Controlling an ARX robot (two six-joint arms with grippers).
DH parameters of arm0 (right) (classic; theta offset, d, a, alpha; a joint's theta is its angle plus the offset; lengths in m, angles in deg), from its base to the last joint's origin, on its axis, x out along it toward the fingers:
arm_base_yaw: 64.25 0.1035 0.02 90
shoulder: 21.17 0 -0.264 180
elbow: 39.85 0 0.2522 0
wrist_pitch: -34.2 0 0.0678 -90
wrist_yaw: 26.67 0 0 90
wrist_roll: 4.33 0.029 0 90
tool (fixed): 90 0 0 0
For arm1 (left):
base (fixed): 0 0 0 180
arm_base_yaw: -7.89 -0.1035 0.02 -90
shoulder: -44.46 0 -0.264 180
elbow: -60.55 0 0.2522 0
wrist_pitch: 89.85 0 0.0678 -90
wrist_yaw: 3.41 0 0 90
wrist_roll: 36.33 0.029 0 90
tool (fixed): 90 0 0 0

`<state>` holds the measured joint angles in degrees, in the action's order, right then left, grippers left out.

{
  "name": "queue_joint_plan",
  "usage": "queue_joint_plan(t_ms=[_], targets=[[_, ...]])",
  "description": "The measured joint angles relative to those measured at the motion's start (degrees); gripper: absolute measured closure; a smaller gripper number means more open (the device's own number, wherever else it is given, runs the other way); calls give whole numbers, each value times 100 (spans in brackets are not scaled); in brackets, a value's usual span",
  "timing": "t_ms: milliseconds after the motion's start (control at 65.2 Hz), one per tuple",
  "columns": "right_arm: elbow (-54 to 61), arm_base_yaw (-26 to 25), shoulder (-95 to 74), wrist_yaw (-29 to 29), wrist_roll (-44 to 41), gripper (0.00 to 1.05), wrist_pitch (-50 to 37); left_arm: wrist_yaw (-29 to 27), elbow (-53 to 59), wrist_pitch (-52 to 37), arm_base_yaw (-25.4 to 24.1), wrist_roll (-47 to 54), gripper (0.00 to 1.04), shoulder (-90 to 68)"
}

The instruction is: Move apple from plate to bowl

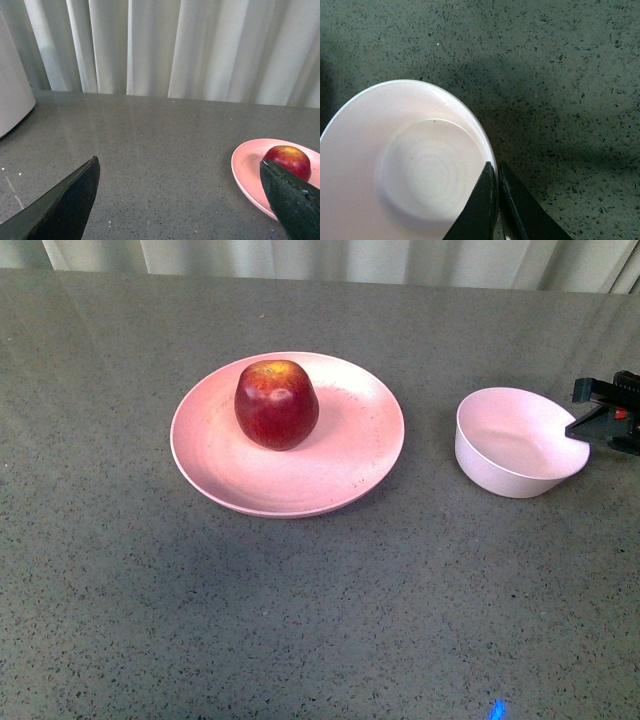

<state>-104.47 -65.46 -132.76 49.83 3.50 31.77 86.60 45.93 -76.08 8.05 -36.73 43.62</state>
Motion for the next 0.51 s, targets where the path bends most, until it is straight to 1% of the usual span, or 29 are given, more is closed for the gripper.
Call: queue_joint_plan(t_ms=[31, 46, 77, 292, 384, 460, 506], targets=[[-4, 4, -4, -7, 11, 103, -17, 0, 0, 0, 0, 0, 9, 0], [-4, 4, -4, -24, 13, 101, -26, 0, 0, 0, 0, 0, 9, 0], [-4, 2, -7, -70, 20, 94, -35, 0, 0, 0, 0, 0, 9, 0], [87, -116, 138, -291, 142, 62, -216, 0, 0, 0, 0, 0, 9, 0], [258, -282, 487, -459, 212, 47, -345, 0, 0, 0, 0, 0, 9, 0], [422, -411, 844, -599, 260, 36, -448, 0, 0, 0, 0, 0, 9, 0], [588, -529, 1193, -739, 295, 27, -533, 0, 0, 0, 0, 0, 9, 0]])
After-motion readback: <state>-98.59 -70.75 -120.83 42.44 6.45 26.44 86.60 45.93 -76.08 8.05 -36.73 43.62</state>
